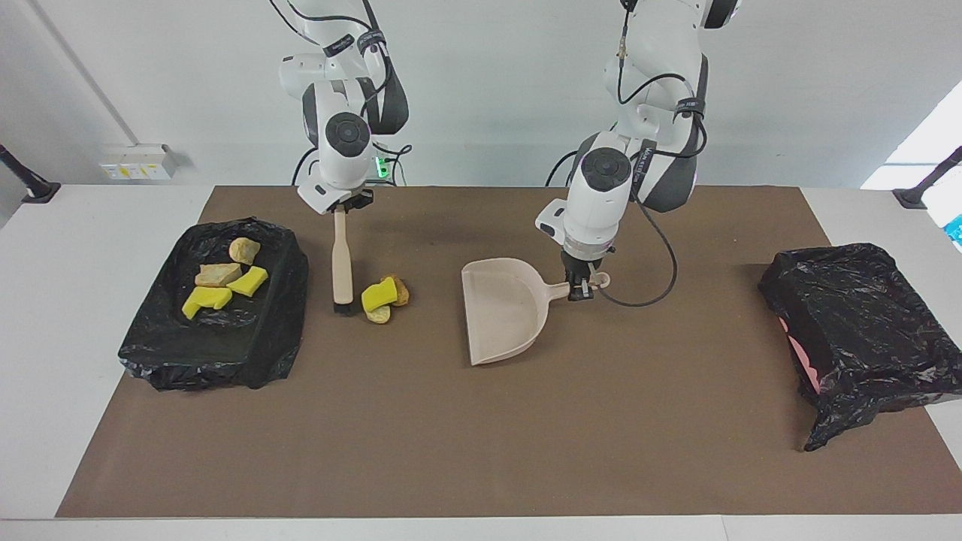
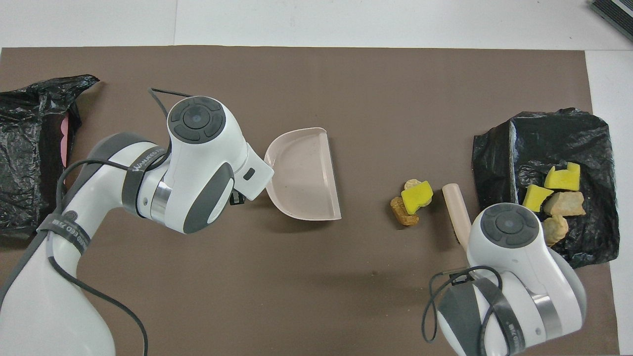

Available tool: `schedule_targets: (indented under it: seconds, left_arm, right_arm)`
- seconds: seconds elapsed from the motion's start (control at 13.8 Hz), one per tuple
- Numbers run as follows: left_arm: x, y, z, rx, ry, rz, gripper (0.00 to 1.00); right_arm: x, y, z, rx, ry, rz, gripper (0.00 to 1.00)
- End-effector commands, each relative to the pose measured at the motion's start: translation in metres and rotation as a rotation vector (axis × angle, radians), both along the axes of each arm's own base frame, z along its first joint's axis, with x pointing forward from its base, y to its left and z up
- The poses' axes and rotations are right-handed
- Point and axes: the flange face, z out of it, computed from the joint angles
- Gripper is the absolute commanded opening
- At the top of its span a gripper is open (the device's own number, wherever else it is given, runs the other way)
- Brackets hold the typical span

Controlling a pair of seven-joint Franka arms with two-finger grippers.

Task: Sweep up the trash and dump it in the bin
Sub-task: 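Sweep the sponge and chunks into the dustpan with the right gripper's brush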

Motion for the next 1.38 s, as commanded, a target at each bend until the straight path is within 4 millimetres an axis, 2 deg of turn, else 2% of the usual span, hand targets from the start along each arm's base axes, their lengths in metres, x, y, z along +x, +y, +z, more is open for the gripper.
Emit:
schedule_targets:
  seconds: [0.0, 0.22, 0.36, 0.43, 0.51, 0.72, 0.8, 0.94, 1.09, 1.3]
  left_arm:
    - [-0.025, -0.009, -0.001, 0.028, -0.035, -0.048, 0.00]
    - [-0.032, -0.019, -0.007, 0.037, -0.033, 0.035, 0.00]
    - [-0.037, -0.019, -0.013, 0.046, -0.043, 0.087, 0.00]
    - [-0.038, -0.022, -0.012, 0.046, -0.053, 0.084, 0.00]
    - [-0.039, -0.022, -0.013, 0.048, -0.051, 0.083, 0.00]
    - [-0.042, -0.022, -0.019, 0.048, -0.053, 0.079, 0.00]
    - [-0.043, -0.023, -0.019, 0.041, -0.059, 0.076, 0.00]
    - [-0.043, -0.023, -0.021, 0.039, -0.061, 0.075, 0.00]
    - [-0.042, -0.021, -0.023, 0.028, -0.074, 0.071, 0.00]
    - [-0.035, -0.014, -0.023, 0.005, -0.097, 0.069, 0.00]
  right_arm:
    - [-0.003, 0.010, -0.014, 0.017, -0.023, -0.040, 0.00]
    - [-0.004, 0.040, -0.025, 0.064, -0.039, -0.060, 0.00]
    - [-0.007, 0.056, -0.028, 0.102, -0.027, -0.075, 0.00]
    - [-0.012, 0.072, -0.037, 0.126, -0.002, -0.075, 0.00]
    - [-0.016, 0.090, -0.043, 0.145, -0.002, -0.102, 0.00]
    - [-0.028, 0.170, -0.044, 0.198, 0.013, -0.149, 0.00]
    - [-0.027, 0.193, -0.039, 0.230, 0.017, -0.167, 0.00]
    - [-0.021, 0.220, -0.027, 0.281, 0.018, -0.193, 0.00]
    - [-0.012, 0.232, -0.014, 0.305, 0.018, -0.218, 0.00]
    - [-0.003, 0.239, 0.013, 0.314, 0.008, -0.241, 0.00]
